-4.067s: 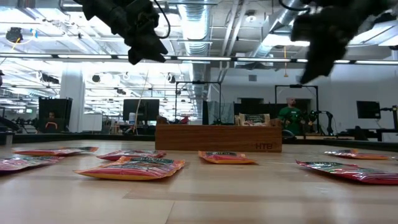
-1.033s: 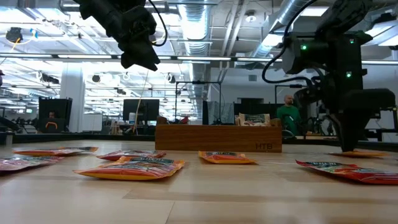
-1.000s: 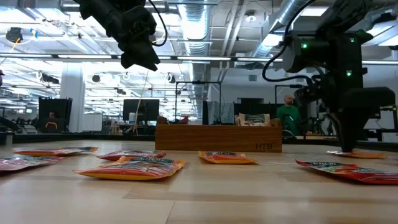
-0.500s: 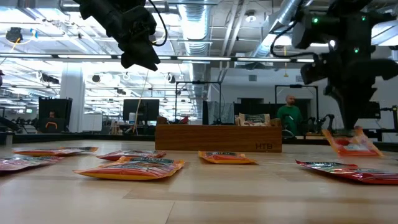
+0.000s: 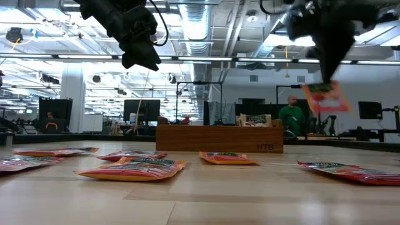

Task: Pick & Place Tea
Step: Put the orange tea bag into the middle section of the wooden organizer

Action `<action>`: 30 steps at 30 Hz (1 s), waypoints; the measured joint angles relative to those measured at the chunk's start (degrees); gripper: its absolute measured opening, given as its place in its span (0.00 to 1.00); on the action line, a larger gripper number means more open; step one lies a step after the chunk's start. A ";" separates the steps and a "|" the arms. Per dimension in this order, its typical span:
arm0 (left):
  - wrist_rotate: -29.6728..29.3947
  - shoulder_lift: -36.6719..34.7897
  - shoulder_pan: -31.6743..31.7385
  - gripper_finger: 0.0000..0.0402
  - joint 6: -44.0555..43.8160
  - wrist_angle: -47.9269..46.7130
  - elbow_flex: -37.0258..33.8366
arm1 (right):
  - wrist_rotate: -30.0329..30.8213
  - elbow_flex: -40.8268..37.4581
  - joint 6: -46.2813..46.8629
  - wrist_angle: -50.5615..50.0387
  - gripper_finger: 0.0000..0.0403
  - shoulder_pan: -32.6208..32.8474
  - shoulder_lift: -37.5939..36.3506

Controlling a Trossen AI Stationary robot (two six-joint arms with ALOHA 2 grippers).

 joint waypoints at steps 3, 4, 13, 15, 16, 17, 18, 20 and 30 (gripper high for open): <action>0.00 0.00 0.00 0.37 1.45 0.00 0.00 | 1.62 6.23 -3.05 -0.81 0.00 0.00 3.63; 0.00 0.00 0.00 0.37 1.95 -0.01 0.00 | 2.11 8.38 -4.06 -1.23 0.00 0.00 4.93; 0.03 0.00 1.14 0.37 3.48 -0.30 0.00 | 6.13 27.32 -14.95 -1.78 0.00 -0.44 19.26; 0.03 0.00 1.66 0.37 3.28 -0.64 0.00 | 6.13 31.08 -16.67 -1.71 0.00 -0.50 22.18; 0.03 0.00 1.88 0.37 3.28 -0.84 0.00 | 6.11 32.74 -17.46 -1.75 0.00 -0.50 23.48; 0.02 0.00 2.08 0.37 3.28 -1.26 0.00 | 6.13 34.27 -18.30 -1.61 0.00 -0.50 24.70; 0.02 0.00 2.19 0.37 3.29 -1.79 0.00 | 6.11 35.53 -18.78 -1.18 0.00 -0.50 25.67; 0.04 -0.02 2.32 0.37 3.30 -2.66 0.00 | 6.01 37.55 -18.95 -0.62 0.00 -0.52 27.52; 0.48 -0.02 2.32 0.37 4.44 -3.89 -0.02 | 5.26 38.65 -18.49 7.09 0.00 -0.86 32.46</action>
